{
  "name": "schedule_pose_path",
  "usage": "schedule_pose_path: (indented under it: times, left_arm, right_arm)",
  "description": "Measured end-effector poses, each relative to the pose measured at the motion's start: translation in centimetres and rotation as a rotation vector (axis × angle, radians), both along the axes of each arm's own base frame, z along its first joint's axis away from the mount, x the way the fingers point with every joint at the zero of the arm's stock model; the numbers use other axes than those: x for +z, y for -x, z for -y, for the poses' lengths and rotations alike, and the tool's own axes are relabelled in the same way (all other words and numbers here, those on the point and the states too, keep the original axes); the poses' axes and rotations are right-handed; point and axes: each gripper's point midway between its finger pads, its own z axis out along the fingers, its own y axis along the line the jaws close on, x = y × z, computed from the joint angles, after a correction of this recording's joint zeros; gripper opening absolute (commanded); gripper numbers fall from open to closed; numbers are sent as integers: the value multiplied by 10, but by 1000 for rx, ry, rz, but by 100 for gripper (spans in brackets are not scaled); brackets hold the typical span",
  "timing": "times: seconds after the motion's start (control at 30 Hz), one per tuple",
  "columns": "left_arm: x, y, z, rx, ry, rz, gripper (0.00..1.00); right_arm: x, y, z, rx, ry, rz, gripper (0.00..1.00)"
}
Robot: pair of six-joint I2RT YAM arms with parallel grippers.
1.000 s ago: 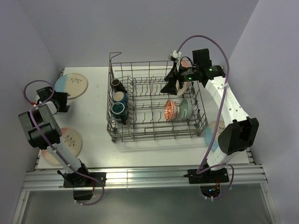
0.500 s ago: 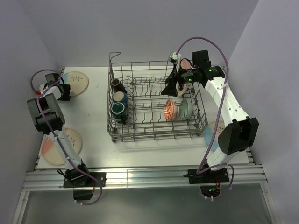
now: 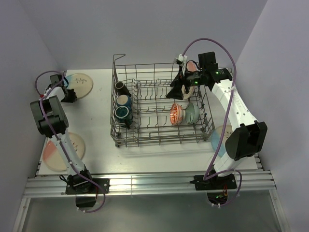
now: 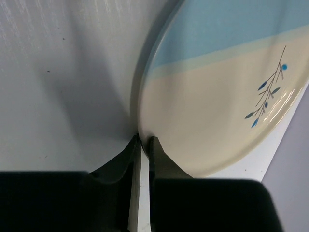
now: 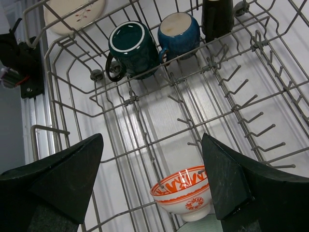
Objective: Load the mixed dishes into the dish rack
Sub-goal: Grab a plate with the left arm
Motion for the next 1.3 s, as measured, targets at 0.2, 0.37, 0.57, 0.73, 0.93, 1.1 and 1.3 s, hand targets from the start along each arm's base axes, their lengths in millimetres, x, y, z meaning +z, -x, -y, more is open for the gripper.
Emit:
schedule_pose_path:
  times: [0.2, 0.37, 0.57, 0.73, 0.93, 1.1, 1.3]
  left_arm:
    - [0, 9, 6, -28, 7, 20, 0]
    - [1, 62, 31, -91, 16, -35, 0]
    - [4, 142, 65, -159, 36, -110, 0]
    - [20, 189, 83, -209, 21, -107, 0]
    - [37, 211, 87, -244, -19, -82, 0]
    - [38, 225, 85, -242, -23, -82, 0]
    - [42, 234, 77, -236, -18, -72, 0]
  right_arm:
    - [5, 4, -2, 13, -19, -3, 89]
    - [18, 13, -3, 30, -42, 20, 88]
    - [36, 29, -8, 76, -73, 65, 88]
    - [37, 49, -31, 167, -75, 82, 89]
    - [30, 90, -70, 338, -55, 110, 89]
    - [24, 121, -98, 472, -30, 168, 89]
    - [23, 145, -142, 593, 19, 358, 89]
